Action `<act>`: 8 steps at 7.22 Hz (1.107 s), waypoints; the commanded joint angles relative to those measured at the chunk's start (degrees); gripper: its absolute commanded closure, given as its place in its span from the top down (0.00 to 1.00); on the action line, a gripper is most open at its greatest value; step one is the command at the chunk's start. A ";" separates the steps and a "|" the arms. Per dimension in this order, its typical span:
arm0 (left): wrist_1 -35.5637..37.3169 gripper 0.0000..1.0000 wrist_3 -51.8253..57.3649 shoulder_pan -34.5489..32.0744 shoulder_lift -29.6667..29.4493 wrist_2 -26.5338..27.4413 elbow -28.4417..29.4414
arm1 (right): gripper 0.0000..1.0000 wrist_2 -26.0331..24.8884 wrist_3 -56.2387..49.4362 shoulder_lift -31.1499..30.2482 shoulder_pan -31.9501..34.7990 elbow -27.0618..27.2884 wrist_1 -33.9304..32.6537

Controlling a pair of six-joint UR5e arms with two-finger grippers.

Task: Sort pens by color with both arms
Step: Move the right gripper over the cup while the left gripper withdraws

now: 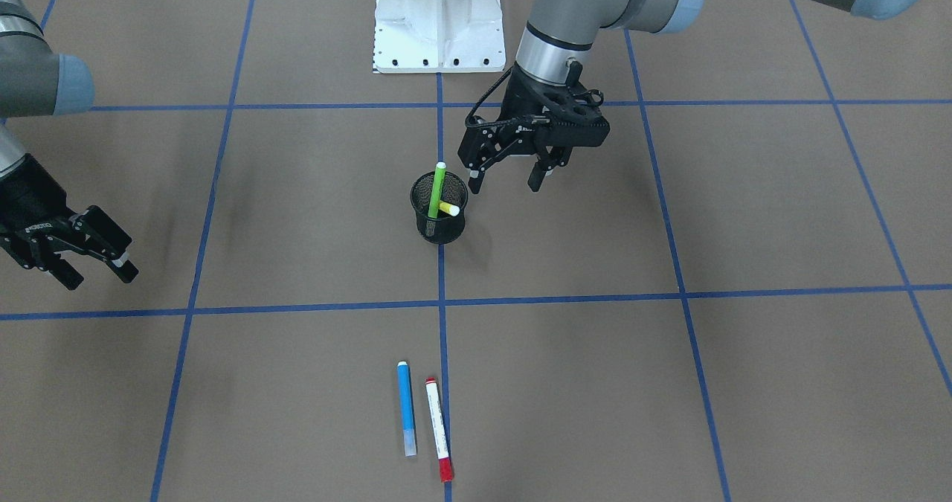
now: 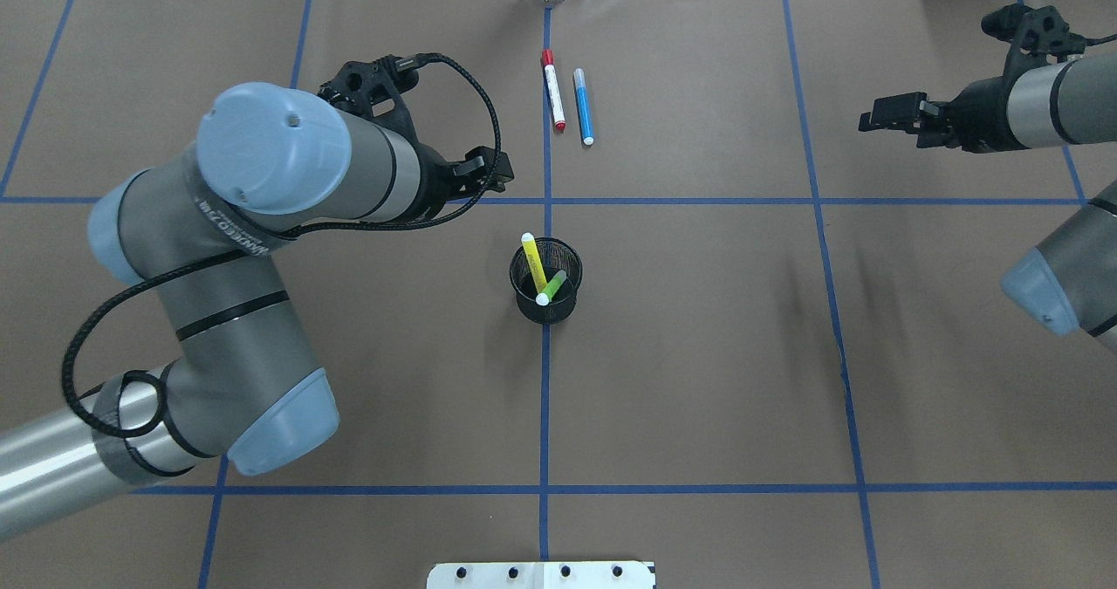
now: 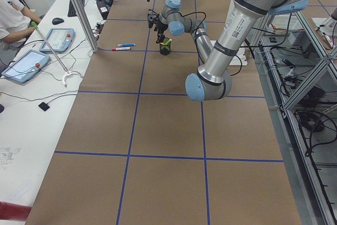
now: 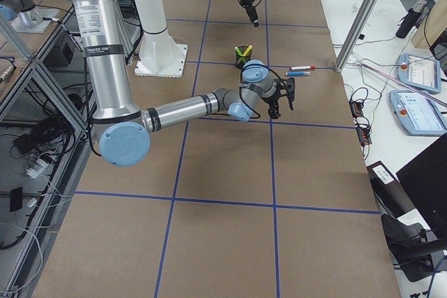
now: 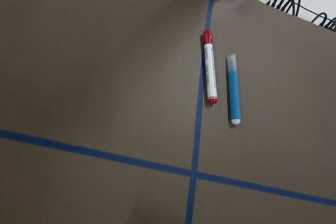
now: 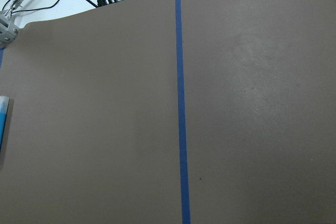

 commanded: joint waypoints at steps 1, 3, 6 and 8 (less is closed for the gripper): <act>0.18 0.99 -1.09 -0.56 4.67 -3.88 -6.07 | 0.99 -0.18 15.09 4.47 -3.89 1.30 -0.13; 0.35 0.99 -1.09 -3.78 6.53 -9.02 -8.29 | 0.99 -5.85 28.90 9.31 -11.69 2.62 -1.01; 0.88 0.98 -0.21 -7.67 7.77 -13.29 -8.21 | 0.99 -20.19 37.19 19.14 -26.64 11.49 -28.37; 1.58 0.97 -0.21 -8.64 7.95 -13.37 -7.94 | 0.99 -29.22 47.74 20.66 -34.46 10.72 -29.66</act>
